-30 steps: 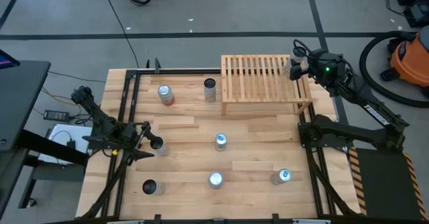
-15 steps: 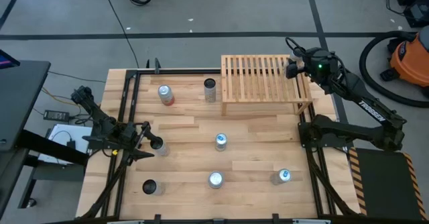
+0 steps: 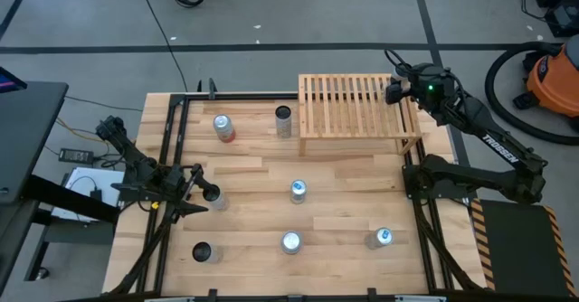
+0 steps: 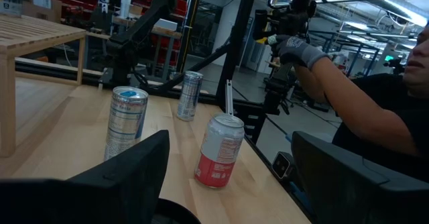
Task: Place canned beverage on shelf
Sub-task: Put the bottom white-yellow soda can on the shelf
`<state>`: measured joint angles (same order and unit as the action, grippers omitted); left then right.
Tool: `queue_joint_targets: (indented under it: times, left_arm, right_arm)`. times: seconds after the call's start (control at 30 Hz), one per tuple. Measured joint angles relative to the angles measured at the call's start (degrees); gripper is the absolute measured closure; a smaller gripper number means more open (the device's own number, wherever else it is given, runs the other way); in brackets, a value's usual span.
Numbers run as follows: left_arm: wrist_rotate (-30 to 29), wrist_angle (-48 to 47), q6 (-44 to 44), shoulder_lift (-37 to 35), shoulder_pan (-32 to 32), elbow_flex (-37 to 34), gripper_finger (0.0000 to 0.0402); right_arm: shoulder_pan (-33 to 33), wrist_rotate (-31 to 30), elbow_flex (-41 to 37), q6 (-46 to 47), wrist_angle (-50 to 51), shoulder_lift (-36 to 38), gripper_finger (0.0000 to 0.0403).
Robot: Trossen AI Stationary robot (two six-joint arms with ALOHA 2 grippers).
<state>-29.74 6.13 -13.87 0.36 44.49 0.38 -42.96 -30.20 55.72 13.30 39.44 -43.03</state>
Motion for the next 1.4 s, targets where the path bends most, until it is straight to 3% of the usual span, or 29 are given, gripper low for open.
queue_joint_targets:
  times: [0.63,1.03,1.4]
  left_arm:
    - [0.0,0.0,-0.1,0.0,0.0,0.0,0.0086]
    - [0.0,0.0,0.0,0.0,0.0,0.0,0.0086]
    - [0.0,0.0,-0.1,0.0,0.0,0.0,0.0086]
  right_arm:
    - [0.0,1.5,0.0,-1.5,-0.2,0.3,0.0059]
    - [0.0,1.5,0.0,-5.1,-0.9,4.1,0.0141]
    - [0.0,1.4,0.0,-5.0,-0.8,3.2,0.0145]
